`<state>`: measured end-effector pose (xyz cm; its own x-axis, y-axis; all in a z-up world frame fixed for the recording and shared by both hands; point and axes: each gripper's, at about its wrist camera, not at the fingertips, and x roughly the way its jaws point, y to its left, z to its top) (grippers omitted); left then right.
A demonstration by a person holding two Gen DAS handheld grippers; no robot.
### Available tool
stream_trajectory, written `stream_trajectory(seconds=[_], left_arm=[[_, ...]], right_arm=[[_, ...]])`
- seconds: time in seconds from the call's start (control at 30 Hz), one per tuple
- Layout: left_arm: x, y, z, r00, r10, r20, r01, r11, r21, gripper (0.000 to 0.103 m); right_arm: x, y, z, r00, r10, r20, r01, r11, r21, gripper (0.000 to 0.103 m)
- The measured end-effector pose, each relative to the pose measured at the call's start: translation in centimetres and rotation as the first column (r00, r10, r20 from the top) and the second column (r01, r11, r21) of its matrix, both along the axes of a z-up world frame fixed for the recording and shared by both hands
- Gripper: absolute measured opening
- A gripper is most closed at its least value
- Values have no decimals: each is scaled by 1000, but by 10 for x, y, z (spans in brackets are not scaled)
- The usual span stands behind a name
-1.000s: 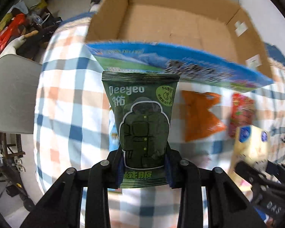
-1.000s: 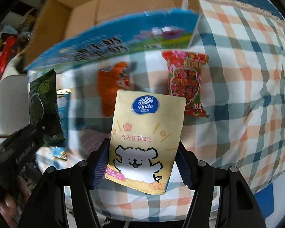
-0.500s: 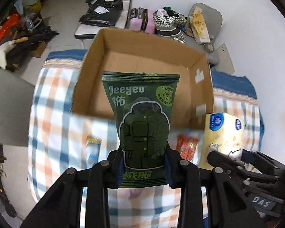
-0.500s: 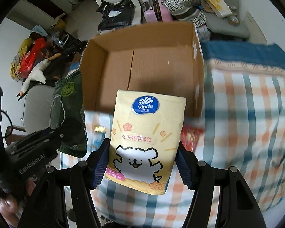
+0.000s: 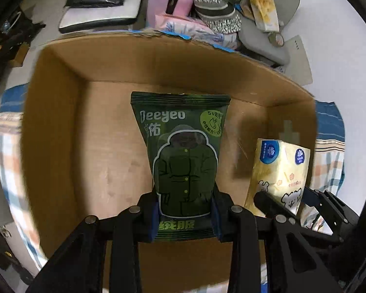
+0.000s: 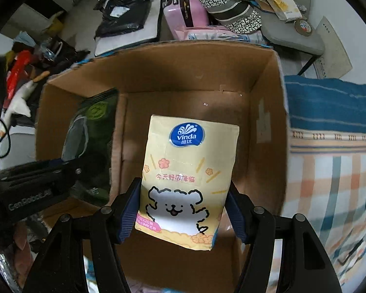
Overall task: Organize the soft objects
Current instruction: 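Carry both packs into the box and open both tools to release them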
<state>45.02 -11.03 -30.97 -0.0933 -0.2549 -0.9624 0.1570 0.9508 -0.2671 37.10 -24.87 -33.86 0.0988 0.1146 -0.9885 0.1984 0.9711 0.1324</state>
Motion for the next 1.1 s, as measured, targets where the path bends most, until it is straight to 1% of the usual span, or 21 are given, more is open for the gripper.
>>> stream_trajectory(seconds=[0.03, 0.07, 0.2, 0.33, 0.37, 0.47, 0.53, 0.57, 0.6, 0.63, 0.7, 0.73, 0.77, 0.8, 0.83, 0.87, 0.9, 0.93, 0.97, 1.0, 1.1], left_arm=[[5, -4, -6, 1000, -7, -13, 7, 1000, -7, 31], [10, -6, -14, 1000, -13, -26, 12, 1000, -13, 31], [19, -16, -31, 998, -37, -52, 35, 999, -36, 31], [22, -23, -41, 996, -65, -61, 61, 997, -53, 30], [21, -24, -39, 996, -65, -53, 63, 997, -46, 31], [25, -24, -41, 997, -67, -45, 67, 998, -15, 32], [25, -22, -42, 997, -52, -49, 52, 999, 4, 32], [26, -22, -42, 998, -50, -43, 51, 999, 9, 32], [26, -22, -42, 998, -52, -39, 53, 998, 17, 35], [24, -21, -40, 998, -52, -39, 53, 998, 21, 35], [22, -18, -38, 998, -57, -30, 58, 998, 27, 36], [21, -15, -36, 998, -56, -25, 56, 998, 27, 38], [19, -9, -32, 998, -55, -15, 55, 998, 30, 44], [17, -6, -28, 998, -57, -3, 57, 998, 34, 50], [18, -6, -27, 998, -57, 10, 56, 997, 45, 52], [16, -4, -22, 998, -56, 29, 54, 997, 59, 58], [13, -1, -18, 997, -59, 44, 56, 996, 62, 70], [10, 3, -14, 996, -62, 61, 58, 996, 71, 77], [6, 6, -8, 994, -68, 84, 60, 994, 92, 86], [1, 10, -3, 992, -75, 106, 65, 993, 104, 89], [-6, 10, 6, 987, -81, 141, 65, 991, 118, 91]], right_arm=[[15, -2, -5, 1000, 2, -8, -2, 1000, -10, 67], [15, -4, -11, 1000, 0, -19, -1, 1000, -19, 67], [65, -13, -29, 999, -2, -49, 0, 999, -40, 67], [78, -8, -34, 999, 32, -41, -35, 997, -68, 67], [79, -8, -36, 998, 40, -46, -44, 996, -81, 68], [92, -4, -42, 996, 65, -62, -70, 994, -82, 70], [94, -5, -39, 997, 50, -65, -55, 995, -82, 70], [95, -5, -39, 997, 47, -66, -52, 995, -80, 72], [96, -5, -39, 997, 44, -67, -48, 996, -73, 74], [96, -5, -38, 997, 43, -68, -48, 996, -70, 75], [97, -5, -36, 997, 41, -65, -46, 996, -79, 81], [99, -5, -35, 997, 40, -65, -45, 995, -92, 84], [98, -5, -33, 997, 42, -66, -49, 993, -108, 89], [98, -4, -30, 997, 43, -66, -50, 992, -117, 89], [96, -4, -28, 997, 41, -67, -49, 991, -121, 89], [94, -4, -25, 997, 42, -68, -50, 991, -121, 89], [91, -3, -21, 997, 39, -67, -47, 991, -123, 92], [88, -1, -17, 997, 37, -67, -45, 991, -129, 96], [83, 1, -14, 997, 36, -66, -45, 990, -137, 103], [78, 3, -10, 997, 37, -64, -46, 989, -138, 103], [62, 9, -5, 997, 19, -71, -28, 991, -130, 103]])
